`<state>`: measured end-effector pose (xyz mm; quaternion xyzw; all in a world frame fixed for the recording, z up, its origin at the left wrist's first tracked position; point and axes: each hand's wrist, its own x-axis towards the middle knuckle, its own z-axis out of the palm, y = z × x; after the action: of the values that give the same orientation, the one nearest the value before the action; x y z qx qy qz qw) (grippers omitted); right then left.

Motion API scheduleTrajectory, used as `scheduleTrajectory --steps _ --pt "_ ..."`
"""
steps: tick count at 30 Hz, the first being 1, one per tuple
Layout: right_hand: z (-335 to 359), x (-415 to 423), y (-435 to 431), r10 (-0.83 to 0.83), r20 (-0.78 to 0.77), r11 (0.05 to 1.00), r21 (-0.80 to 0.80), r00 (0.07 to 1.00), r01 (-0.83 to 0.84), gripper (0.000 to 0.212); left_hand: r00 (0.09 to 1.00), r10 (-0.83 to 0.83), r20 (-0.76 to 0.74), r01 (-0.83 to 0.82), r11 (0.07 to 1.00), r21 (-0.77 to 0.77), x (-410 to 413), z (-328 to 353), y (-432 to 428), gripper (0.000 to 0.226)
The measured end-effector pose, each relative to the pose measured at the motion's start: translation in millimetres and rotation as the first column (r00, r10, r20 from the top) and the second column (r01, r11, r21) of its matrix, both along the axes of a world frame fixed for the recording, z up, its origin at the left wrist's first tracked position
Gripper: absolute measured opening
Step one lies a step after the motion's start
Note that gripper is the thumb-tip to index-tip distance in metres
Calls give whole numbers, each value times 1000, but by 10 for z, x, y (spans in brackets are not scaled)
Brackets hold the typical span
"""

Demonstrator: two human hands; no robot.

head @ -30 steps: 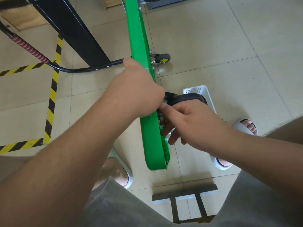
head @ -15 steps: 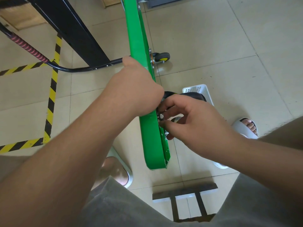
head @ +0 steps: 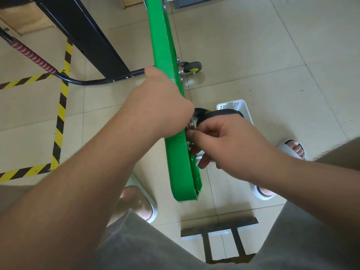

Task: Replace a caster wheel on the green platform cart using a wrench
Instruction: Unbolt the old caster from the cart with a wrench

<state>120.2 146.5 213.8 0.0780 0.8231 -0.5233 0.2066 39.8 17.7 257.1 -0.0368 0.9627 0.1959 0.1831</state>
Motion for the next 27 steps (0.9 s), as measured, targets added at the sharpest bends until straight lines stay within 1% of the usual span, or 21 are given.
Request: scheduleTrajectory --steps 3,6,10,13,16,17,19,23,25,27 --pt "-7 42 18 -33 -19 997 -76 999 31 3 1000 -7 -5 7 1000 4 -5 -4 1 40" --pt "-31 78 33 -27 -69 995 -101 997 20 14 1000 -3 -11 3 1000 -5 -8 -12 -2 40" --pt "-28 96 34 -16 -118 998 -62 993 8 23 1000 -8 -3 8 1000 -4 -1 -2 4 41" --pt "12 83 29 -60 -38 997 -50 997 58 7 1000 -10 2 10 1000 2 5 3 6 40" --pt "25 33 -11 -29 46 1000 5 998 29 47 1000 4 12 -4 1000 6 12 6 12 40" --pt "31 22 -28 -27 58 1000 18 998 26 54 1000 8 13 -8 1000 4 12 8 13 40" --pt "6 14 -35 -3 34 999 41 999 2 58 1000 7 12 -8 1000 3 12 2 9 40" --pt "-22 2 -29 16 -12 998 55 1000 -16 46 1000 0 5 0 1000 7 8 -8 -3 39" --pt "-28 20 -17 2 -30 1000 24 1000 -1 33 1000 -3 -1 3 1000 5 5 -7 -4 38" --pt "-67 50 -5 -31 -62 999 -39 998 28 17 1000 -7 -3 7 1000 2 0 -8 -8 38"
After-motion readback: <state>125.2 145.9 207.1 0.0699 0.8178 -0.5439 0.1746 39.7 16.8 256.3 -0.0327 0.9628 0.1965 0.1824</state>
